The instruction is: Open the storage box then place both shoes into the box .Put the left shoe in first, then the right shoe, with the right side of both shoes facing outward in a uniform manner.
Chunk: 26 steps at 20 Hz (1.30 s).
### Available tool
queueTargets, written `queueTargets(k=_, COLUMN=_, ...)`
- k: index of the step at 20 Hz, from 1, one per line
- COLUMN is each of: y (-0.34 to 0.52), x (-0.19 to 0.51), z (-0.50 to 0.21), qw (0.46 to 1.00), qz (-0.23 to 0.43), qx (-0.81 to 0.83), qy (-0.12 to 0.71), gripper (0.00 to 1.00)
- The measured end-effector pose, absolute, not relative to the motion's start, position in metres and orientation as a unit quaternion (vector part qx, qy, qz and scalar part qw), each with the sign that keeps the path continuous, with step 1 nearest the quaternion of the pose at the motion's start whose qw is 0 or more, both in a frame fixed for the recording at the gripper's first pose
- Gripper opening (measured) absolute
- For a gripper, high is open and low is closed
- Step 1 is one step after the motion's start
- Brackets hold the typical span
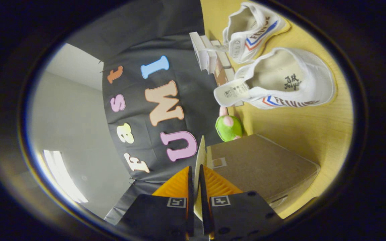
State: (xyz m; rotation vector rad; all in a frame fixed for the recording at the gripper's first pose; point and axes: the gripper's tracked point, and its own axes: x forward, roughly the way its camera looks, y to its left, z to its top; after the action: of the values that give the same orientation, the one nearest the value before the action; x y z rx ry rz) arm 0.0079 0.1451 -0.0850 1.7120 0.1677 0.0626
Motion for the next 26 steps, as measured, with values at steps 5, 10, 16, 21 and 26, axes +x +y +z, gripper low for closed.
queueTargets(k=5, y=0.16, x=0.012, z=-0.038, qw=0.71, qz=0.065, qx=0.697, qy=0.072, gripper=0.13)
queueTargets(k=10, y=0.197, x=0.023, z=0.023, qw=0.747, qz=0.135, qx=0.648, qy=0.057, gripper=0.13)
queueTargets(k=16, y=0.24, x=0.029, z=0.059, qw=0.775, qz=0.192, qx=0.6, qy=0.059, gripper=0.2)
queueTargets(k=21, y=0.282, x=0.027, z=0.08, qw=0.781, qz=0.237, qx=0.575, qy=0.06, gripper=0.2)
queueTargets(k=26, y=0.342, x=0.021, z=0.088, qw=0.796, qz=0.287, qx=0.526, qy=0.085, gripper=0.2)
